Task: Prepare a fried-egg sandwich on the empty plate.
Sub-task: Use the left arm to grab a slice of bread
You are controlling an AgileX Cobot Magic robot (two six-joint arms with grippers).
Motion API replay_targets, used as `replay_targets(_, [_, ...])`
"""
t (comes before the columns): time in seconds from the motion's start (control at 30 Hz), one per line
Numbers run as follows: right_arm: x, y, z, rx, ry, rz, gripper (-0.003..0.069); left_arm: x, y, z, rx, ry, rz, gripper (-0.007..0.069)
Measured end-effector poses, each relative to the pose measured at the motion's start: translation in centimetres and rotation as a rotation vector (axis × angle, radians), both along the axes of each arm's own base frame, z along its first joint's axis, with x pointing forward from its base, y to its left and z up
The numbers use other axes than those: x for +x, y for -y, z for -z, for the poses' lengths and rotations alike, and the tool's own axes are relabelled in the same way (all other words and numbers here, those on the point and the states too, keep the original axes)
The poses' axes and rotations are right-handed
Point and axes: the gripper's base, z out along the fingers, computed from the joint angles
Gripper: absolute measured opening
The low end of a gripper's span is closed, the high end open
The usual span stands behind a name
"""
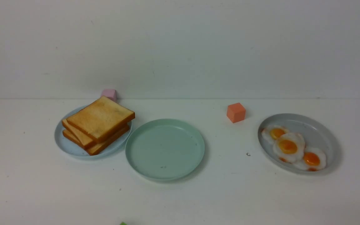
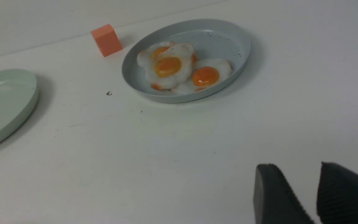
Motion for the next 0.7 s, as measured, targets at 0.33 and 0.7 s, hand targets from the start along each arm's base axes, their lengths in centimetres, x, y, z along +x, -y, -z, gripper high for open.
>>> replay_targets(0.33, [0.0, 0.0, 0.0, 0.000, 0.000, 0.000, 0.0241, 0.3, 0.4, -1.1, -0.284, 0.119, -0.029, 0.0238])
replay_targets(0.7, [0.0, 0.0, 0.0, 0.000, 0.000, 0.000, 0.0241, -0.1, 0.7, -5.5, -0.630, 0.285, 0.001, 0.0166])
